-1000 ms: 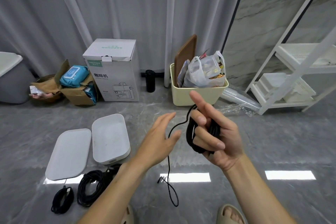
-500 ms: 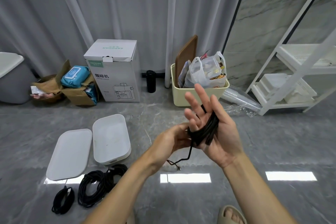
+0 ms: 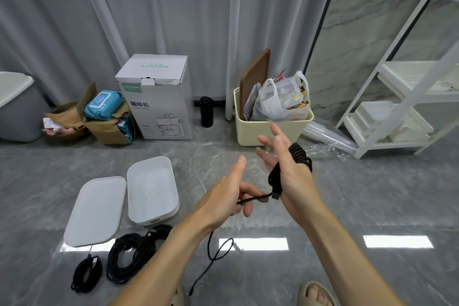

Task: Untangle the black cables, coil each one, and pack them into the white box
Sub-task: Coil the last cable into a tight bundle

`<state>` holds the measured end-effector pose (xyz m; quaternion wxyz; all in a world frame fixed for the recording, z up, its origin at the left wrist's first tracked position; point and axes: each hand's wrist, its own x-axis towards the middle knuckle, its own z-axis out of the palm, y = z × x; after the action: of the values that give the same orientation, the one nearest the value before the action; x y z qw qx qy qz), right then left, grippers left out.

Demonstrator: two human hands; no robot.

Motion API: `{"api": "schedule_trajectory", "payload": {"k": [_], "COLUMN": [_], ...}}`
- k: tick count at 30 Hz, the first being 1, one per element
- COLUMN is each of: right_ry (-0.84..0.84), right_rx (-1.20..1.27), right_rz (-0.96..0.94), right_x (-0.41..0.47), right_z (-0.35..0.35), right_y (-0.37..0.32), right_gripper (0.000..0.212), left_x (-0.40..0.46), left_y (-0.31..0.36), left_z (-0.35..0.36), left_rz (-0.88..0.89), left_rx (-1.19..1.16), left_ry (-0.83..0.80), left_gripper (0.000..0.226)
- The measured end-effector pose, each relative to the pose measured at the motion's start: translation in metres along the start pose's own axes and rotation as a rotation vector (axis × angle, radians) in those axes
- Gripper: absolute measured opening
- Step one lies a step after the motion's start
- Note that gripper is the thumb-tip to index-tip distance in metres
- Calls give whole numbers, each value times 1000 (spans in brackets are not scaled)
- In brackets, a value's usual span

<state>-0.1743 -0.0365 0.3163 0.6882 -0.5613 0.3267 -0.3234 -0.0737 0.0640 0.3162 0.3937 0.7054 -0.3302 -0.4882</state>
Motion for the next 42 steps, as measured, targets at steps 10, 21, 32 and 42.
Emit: {"api": "schedule_trajectory", "payload": {"k": [10,21,32,42], "right_ry": [-264,-516,-1014,-1094], "right_rx": [-491,-363,204,740], "right_rz": [218,489,652,580], "right_x": [-13,-17,-16,-8], "right_z": [0,0,-7,-7], "right_y": [-7,-18,-16,-11], "right_gripper": [36,63,38,46], "left_x": [-2,5,7,0], "left_y": [10,3,0,0], "left_z": [-9,-19,-25,-4], "left_rz": [91,151,130,199], "left_rx": [-29,-58,-375,-442], "left_ry": [144,304,72,-180], "left_gripper": [77,68,56,58]}}
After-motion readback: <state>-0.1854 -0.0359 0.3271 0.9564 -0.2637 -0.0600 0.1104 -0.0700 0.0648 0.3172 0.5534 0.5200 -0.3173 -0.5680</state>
